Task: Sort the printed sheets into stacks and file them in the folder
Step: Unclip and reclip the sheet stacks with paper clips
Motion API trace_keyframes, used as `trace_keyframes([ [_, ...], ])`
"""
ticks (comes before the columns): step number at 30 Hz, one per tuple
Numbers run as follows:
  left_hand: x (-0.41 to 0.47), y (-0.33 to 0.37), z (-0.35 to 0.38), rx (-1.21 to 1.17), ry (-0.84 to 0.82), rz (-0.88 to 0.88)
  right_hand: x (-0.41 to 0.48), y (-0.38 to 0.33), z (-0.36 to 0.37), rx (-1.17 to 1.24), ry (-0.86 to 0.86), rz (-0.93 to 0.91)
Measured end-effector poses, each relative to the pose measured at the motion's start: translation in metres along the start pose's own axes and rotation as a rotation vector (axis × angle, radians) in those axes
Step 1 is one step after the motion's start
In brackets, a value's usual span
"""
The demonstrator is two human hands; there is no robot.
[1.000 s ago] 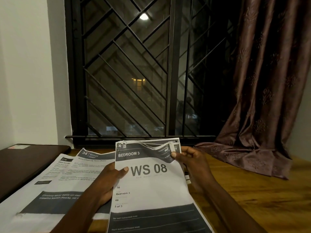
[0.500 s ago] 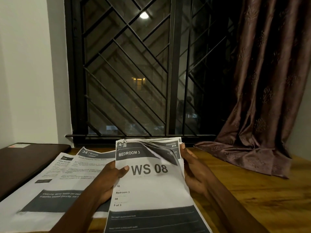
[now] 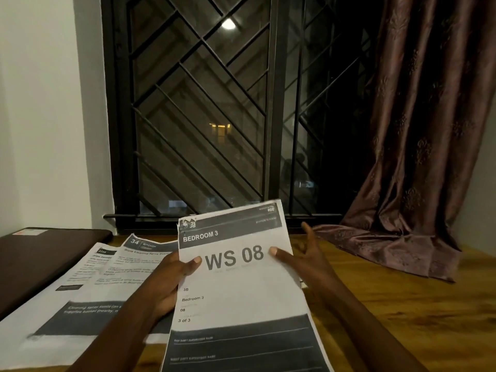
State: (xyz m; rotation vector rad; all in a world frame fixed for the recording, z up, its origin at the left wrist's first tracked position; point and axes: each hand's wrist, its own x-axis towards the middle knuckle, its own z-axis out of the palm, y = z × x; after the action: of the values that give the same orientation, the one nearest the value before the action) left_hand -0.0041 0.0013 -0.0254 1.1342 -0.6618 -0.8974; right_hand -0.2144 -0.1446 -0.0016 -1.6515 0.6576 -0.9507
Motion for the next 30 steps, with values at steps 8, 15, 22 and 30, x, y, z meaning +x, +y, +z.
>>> trace_keyframes([
  [8,-0.015,0.037,0.016,-0.051,-0.003,0.189,-0.006,0.001,0.001,0.242,-0.318,0.178],
  [15,-0.057,0.122,0.082,0.212,0.111,0.579,-0.023,-0.09,0.012,0.034,0.047,-0.398],
  [22,-0.081,0.124,0.103,0.255,0.247,0.704,-0.049,-0.108,0.017,0.027,0.066,-0.517],
  [30,-0.088,0.099,0.087,0.321,0.255,0.588,-0.059,-0.105,0.016,0.099,0.114,-0.452],
])
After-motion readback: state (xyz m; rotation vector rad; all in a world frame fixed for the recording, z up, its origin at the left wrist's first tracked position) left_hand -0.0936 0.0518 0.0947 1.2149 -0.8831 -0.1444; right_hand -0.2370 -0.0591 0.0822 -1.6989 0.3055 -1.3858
